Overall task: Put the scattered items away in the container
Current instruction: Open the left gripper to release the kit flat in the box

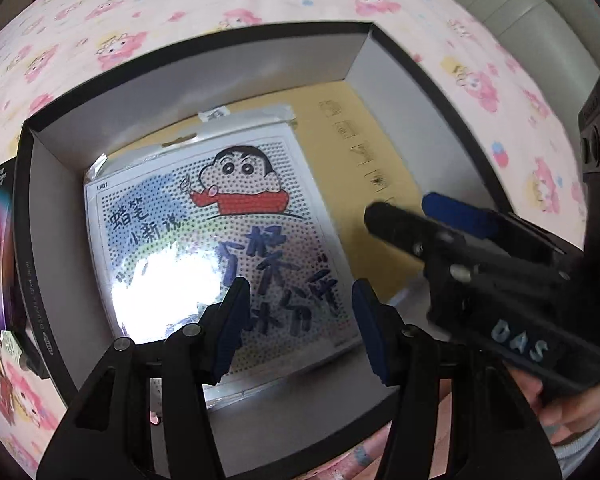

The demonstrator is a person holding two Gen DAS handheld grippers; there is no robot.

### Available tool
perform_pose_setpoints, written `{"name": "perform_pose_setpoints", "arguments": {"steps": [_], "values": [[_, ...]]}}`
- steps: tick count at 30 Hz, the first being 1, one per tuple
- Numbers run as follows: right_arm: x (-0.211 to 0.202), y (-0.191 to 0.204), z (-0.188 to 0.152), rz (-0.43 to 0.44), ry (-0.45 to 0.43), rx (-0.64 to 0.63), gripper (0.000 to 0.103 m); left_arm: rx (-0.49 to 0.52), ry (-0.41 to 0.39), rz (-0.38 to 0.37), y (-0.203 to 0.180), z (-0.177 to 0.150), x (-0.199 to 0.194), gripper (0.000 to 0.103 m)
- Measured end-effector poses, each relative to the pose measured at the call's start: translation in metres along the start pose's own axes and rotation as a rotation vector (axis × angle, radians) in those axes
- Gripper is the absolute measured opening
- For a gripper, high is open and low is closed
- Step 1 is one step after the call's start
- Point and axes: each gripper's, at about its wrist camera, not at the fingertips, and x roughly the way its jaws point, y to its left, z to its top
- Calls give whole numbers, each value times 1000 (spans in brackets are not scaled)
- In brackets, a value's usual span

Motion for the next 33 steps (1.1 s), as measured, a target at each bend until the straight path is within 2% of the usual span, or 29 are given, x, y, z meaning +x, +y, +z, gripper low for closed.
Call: {"name": "perform_pose_setpoints", "arguments": {"steps": [5,10,15,17,21,25,27,30,33], "values": [[5,9,-2,68,46,-9,57,-109,42,67,33,3,14,51],[8,19,-5,63,59,-38,57,-137,14,117,45,12,15,49],[17,20,-5,22,99,-22,57,-137,-47,82,45,0,-3,43],[22,19,-1,42,123,9,57,-116,-64,71,43,-7,-10,41],[24,20,3,97,172,47,58,-91,-85,38,41,-14,-18,44],[40,28,10,97,238,72,58,-97,-82,-2,39,-10,-14,45],[46,37,12,92,257,51,66,-108,-79,-29,38,-8,-14,46],[50,55,15,86,235,-25,70,-121,-65,-54,41,-7,-10,46],[46,55,15,101,208,-30,70,-106,-62,-49,39,-7,-8,46]]}}
